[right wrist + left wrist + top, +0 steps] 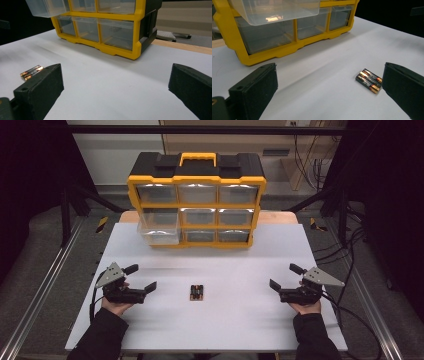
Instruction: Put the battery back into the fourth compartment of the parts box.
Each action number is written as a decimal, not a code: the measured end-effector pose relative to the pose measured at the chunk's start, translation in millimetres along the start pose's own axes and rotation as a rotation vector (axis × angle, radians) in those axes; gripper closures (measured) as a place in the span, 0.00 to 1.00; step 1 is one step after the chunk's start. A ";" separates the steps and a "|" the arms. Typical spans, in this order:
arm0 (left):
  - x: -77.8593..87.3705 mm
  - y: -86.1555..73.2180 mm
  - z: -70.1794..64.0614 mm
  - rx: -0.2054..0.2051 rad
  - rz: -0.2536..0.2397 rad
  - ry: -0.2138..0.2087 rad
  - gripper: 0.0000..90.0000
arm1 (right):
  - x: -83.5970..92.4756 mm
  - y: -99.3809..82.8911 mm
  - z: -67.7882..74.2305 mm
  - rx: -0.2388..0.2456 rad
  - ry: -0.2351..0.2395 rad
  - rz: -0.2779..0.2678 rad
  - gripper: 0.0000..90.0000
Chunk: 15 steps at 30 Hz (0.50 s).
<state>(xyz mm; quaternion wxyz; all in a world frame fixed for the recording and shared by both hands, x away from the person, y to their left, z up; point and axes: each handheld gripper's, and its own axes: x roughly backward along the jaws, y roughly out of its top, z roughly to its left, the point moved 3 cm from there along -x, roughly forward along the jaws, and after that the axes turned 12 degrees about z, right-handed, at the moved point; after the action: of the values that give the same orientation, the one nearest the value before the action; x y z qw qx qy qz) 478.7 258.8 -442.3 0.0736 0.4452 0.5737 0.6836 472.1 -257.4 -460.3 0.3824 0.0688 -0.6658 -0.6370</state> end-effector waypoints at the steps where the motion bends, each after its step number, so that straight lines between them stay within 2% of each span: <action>1: 0.5 1.5 -1.4 -0.002 -0.001 0.000 0.00 | 0.3 0.1 0.1 0.000 -0.002 -0.002 0.00; 9: -0.2 8.3 -7.9 0.003 -0.005 -0.005 0.00 | 0.4 0.2 0.1 -0.001 -0.001 -0.001 0.00; 15: -3.6 17.9 -19.9 -0.008 -0.012 -0.016 0.00 | 1.0 0.2 -0.1 0.005 0.000 -0.006 0.00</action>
<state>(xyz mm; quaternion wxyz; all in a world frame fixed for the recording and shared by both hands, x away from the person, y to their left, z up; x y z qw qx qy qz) 474.4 236.4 -427.8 0.0841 0.4470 0.5728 0.6819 471.6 -258.0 -459.7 0.3802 0.0718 -0.6672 -0.6365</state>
